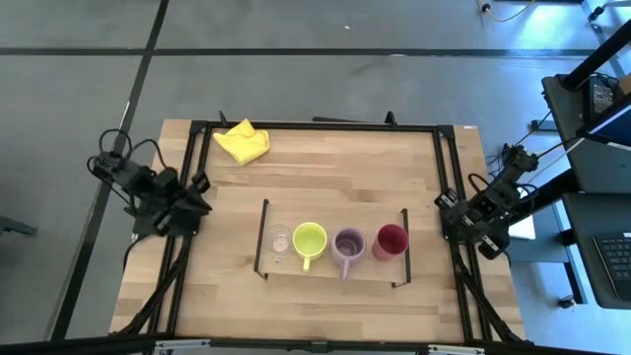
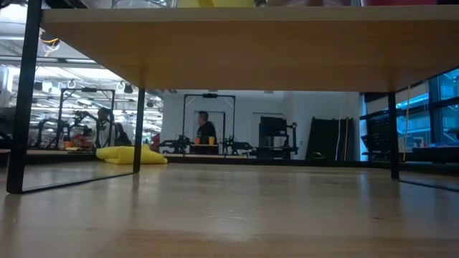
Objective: Stack small to large cups/mugs on shelf
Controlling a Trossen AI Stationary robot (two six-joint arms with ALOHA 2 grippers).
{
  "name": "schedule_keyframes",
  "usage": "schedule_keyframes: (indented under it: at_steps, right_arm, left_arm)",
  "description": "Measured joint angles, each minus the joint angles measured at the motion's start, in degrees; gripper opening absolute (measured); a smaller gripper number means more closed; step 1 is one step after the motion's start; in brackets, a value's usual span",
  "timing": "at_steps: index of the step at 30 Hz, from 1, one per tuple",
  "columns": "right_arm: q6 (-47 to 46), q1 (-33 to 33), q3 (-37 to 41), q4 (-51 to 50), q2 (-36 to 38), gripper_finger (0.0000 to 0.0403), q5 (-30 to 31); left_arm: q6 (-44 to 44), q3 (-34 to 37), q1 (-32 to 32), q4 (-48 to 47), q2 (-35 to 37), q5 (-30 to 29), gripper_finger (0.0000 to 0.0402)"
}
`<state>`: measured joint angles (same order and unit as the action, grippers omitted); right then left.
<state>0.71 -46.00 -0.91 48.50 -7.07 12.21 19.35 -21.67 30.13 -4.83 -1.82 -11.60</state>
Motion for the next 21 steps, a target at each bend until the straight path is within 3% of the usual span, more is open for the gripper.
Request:
schedule_keyframes:
  at_steps: [6, 12, 17, 21]
  right_arm:
    - [3.1, 0.0, 0.2, -2.0, 3.4, 0.0108, 0.1]
    - [5.0, 0.0, 0.2, -2.6, 4.1, 0.0108, 0.2]
    - [5.9, 0.1, 0.4, -3.7, 4.1, 0.0108, 0.7]
    - [5.8, 0.0, 0.4, -6.1, 4.1, 0.0108, 8.0]
  left_arm:
    - [-1.9, 4.3, 0.0, 3.0, 1.6, -0.8, 0.0047]
    - [-1.6, 21.0, 0.0, 27.2, 1.7, 0.2, 0.0047]
    - [-0.7, 21.1, 0.0, 26.1, 1.7, 0.6, 0.0047]
    - [-1.5, 21.2, 0.0, 24.0, 1.7, -0.4, 0.0047]
